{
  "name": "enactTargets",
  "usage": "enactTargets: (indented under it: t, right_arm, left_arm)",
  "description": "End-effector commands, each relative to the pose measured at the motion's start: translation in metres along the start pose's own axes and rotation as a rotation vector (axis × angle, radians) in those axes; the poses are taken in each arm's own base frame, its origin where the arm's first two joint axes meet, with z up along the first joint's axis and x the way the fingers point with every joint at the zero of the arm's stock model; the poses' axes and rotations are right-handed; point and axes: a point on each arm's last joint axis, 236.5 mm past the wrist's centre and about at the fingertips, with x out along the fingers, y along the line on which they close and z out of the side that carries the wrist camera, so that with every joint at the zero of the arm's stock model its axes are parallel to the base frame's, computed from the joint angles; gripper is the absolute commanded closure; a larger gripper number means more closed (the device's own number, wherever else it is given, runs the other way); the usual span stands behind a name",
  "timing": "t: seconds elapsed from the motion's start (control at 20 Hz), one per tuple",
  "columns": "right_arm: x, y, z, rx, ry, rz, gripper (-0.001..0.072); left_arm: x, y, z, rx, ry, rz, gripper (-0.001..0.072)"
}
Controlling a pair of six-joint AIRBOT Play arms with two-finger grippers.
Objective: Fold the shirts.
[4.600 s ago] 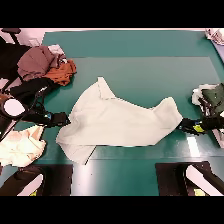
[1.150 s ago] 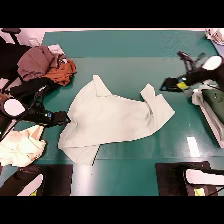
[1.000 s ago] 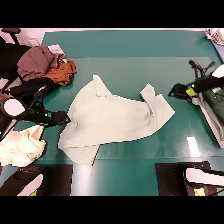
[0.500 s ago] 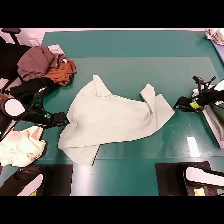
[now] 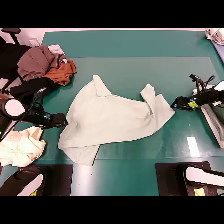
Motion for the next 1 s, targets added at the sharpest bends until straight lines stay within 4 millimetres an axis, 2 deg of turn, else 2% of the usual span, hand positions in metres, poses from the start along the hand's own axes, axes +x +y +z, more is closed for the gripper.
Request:
enactTargets:
  t: [0.0, 0.25, 0.35, 0.45, 0.5, 0.55, 0.75, 0.95]
  right_arm:
    - [0.005, 0.006, 0.002, -0.046, -0.003, 0.035, 0.0202]
    - [0.026, 0.004, -0.02, -0.053, 0.121, 0.085, 0.021]
    - [0.026, 0.007, -0.029, -0.06, 0.157, 0.102, 0.0251]
    - [0.023, 0.008, -0.027, -0.065, 0.146, 0.1, 0.0263]
    - [0.021, 0.009, -0.026, -0.07, 0.141, 0.099, 0.0369]
    - [0.021, 0.009, -0.027, -0.071, 0.142, 0.1, 0.0524]
    - [0.02, 0.012, -0.034, -0.071, 0.172, 0.114, 0.0684]
    - [0.019, 0.013, -0.035, -0.058, 0.178, 0.117, 0.0688]
  left_arm:
    - [0.0, 0.001, -0.005, 0.0, 0.021, 0.005, 0.0157]
    - [0.0, 0.002, -0.008, 0.0, 0.034, 0.007, 0.0157]
    - [0.0, 0.003, -0.008, 0.002, 0.033, 0.01, 0.0157]
    - [0.0, 0.004, -0.008, 0.004, 0.033, 0.016, 0.0157]
    - [0.0, 0.005, -0.008, 0.005, 0.033, 0.019, 0.0157]
    - [0.0, 0.005, -0.008, 0.005, 0.033, 0.02, 0.0156]
    - [0.0, 0.007, -0.007, 0.008, 0.032, 0.027, 0.0156]
    - [0.0, 0.009, -0.008, 0.011, 0.036, 0.037, 0.0155]
